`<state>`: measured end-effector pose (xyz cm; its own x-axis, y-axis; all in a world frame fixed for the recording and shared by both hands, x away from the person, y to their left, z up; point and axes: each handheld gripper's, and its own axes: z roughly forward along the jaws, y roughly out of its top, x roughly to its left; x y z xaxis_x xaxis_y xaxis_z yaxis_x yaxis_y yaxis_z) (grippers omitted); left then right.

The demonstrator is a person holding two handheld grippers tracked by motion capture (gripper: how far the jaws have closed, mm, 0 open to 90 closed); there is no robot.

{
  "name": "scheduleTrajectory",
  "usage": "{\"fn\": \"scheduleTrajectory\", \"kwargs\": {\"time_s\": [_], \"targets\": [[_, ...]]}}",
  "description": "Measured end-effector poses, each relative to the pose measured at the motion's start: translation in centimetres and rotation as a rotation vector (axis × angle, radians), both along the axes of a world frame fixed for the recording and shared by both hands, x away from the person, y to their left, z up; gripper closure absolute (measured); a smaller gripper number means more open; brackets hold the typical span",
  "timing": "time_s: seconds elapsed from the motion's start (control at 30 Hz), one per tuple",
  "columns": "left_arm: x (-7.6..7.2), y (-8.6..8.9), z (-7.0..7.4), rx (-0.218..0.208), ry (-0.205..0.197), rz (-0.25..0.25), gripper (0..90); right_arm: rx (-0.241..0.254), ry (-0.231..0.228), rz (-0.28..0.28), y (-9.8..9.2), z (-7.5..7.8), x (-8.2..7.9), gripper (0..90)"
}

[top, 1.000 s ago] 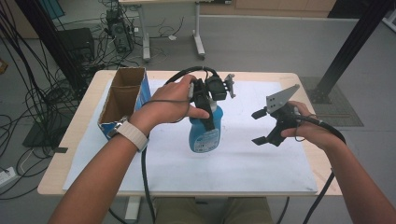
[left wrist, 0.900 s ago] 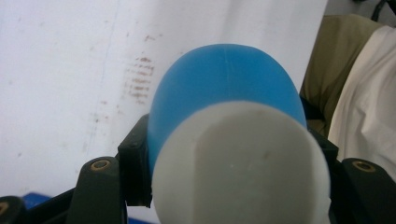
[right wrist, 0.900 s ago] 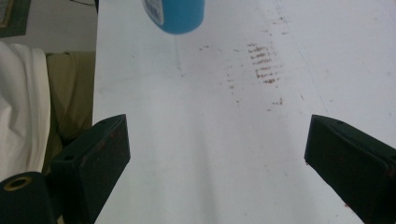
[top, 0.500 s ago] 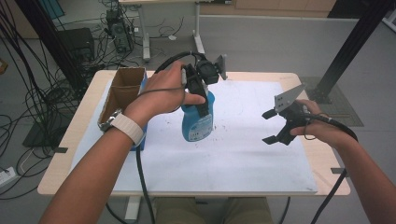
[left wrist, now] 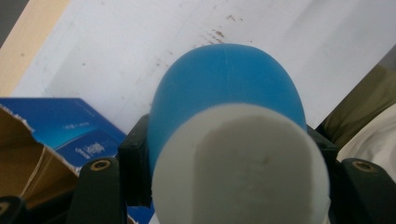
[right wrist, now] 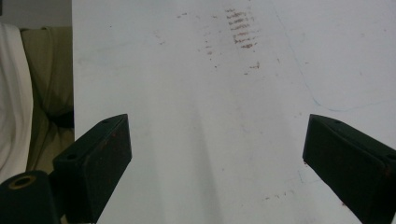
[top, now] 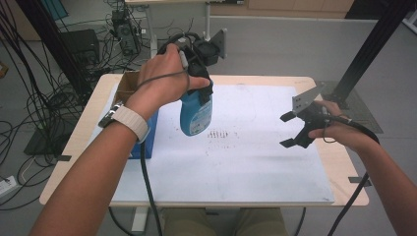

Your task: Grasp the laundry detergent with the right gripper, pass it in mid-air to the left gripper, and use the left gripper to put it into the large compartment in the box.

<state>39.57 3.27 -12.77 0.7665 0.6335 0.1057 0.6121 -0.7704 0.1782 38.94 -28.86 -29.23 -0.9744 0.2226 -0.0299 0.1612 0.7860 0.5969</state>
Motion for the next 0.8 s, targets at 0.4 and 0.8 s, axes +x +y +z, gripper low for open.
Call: {"fn": "scheduleTrajectory", "kwargs": {"time_s": [0.4,0.8], "targets": [[1.1,1.8,2.6,0.038,-0.026,0.174,37.4,-0.029,0.0,-0.001,-0.2,0.1,0.9,8.2],[1.6,3.8,4.5,0.036,-0.036,0.287,37.4,-0.037,0.0,0.006,-0.2,0.3,1.4,8.2]]}}
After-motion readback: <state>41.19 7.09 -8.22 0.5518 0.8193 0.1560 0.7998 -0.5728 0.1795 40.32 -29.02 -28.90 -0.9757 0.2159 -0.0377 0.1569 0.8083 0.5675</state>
